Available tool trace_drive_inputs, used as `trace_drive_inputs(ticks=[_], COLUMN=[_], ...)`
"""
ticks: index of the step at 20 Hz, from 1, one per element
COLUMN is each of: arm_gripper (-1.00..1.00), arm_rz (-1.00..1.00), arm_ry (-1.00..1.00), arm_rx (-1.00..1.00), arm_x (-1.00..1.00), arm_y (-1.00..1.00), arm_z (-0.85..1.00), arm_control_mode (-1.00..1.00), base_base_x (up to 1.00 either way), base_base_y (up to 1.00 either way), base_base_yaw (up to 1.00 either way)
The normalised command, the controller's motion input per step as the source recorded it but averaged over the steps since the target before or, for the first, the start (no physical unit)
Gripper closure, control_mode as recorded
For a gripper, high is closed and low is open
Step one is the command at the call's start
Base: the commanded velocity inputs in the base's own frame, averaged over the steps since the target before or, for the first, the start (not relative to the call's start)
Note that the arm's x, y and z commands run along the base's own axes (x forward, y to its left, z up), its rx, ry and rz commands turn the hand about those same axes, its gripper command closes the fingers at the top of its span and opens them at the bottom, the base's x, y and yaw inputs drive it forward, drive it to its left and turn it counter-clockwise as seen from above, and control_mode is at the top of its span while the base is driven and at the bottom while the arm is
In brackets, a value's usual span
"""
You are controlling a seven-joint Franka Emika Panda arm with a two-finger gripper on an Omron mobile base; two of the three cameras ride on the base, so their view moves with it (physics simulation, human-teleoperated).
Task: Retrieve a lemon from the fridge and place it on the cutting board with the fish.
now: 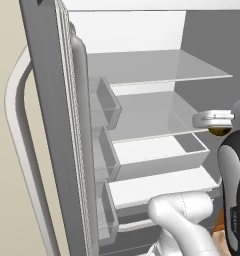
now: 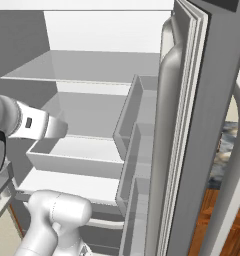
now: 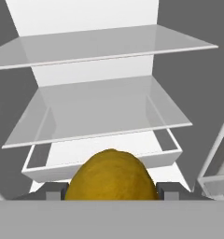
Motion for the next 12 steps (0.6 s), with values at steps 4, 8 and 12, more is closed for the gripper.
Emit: trace_drive_inputs(ticks=[4,8,12], arm_gripper=[1.0,1.0,1.0], arm_rz=[0.0,0.0,0.0], arm_ry=[0.0,0.0,0.0], arm_rx=[0.0,0.0,0.0], arm_x=[-0.02,0.0,0.0], arm_y=[0.0,0.0,0.0], arm_z=[-0.01,0.0,0.0], arm_control_mode=[1.0,1.0,1.0], base_base_x=[-0.26,-0.61,-0.73], base_base_y=[0.0,0.0,0.0], base_base_yaw=[-0.01,-0.02,-0.02])
